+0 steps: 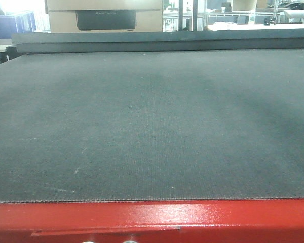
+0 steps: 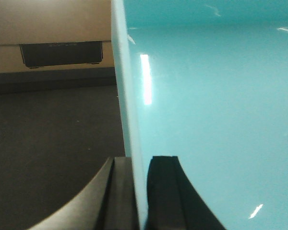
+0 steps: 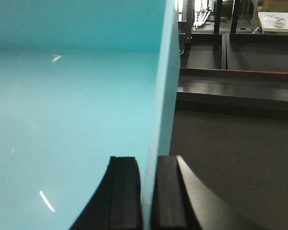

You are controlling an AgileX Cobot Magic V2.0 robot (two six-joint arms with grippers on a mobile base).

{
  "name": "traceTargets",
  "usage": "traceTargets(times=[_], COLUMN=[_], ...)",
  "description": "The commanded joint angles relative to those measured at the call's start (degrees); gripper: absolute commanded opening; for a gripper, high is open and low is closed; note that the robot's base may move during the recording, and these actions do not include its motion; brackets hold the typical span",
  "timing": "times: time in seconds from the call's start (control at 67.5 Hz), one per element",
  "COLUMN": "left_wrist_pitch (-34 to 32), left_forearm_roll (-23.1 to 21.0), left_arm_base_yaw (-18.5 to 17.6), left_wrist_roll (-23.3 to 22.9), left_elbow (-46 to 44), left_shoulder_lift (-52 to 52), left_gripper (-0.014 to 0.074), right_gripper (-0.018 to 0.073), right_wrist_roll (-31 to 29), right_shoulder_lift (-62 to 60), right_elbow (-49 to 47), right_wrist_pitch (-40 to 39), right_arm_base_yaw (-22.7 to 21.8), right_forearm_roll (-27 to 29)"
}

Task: Fetch blue bin and place on conveyor start
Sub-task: 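Hold the bin while the base drives up to the grey conveyor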

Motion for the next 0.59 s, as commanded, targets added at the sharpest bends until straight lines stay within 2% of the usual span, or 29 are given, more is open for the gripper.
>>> traceTargets(times=[0.0,0.4,0.489,0.578], left_wrist_pitch=[-2.5,-1.5,3.4,11.8], left_forearm_roll=[0.2,0.2,0.2,0.1], left_arm_base_yaw=[0.2,0.2,0.2,0.2], left_wrist_roll=[0.3,0.3,0.3,0.3], left_elbow=[-0.8,-0.8,-0.8,-0.8], left_shoulder_lift=[-0.8,-0.8,-1.0,-1.2], left_gripper=[-0.0111,-0.0111,-0.0111,-0.0111], right_gripper=[-0.0151,-0.0151,-0.0151,-0.0151], right_wrist_roll=[-0.9,-0.9,-0.9,-0.9], right_shoulder_lift=[-0.9,-0.9,-1.1,-1.1], right_elbow=[-0.5,-0.5,-0.8,-1.2], right_wrist_pitch=[-3.9,-2.9,2.3,10.6], right_arm_base_yaw=[-0.4,-0.4,-0.4,-0.4], right_forearm_roll=[-0.8,-0.5,0.7,1.7])
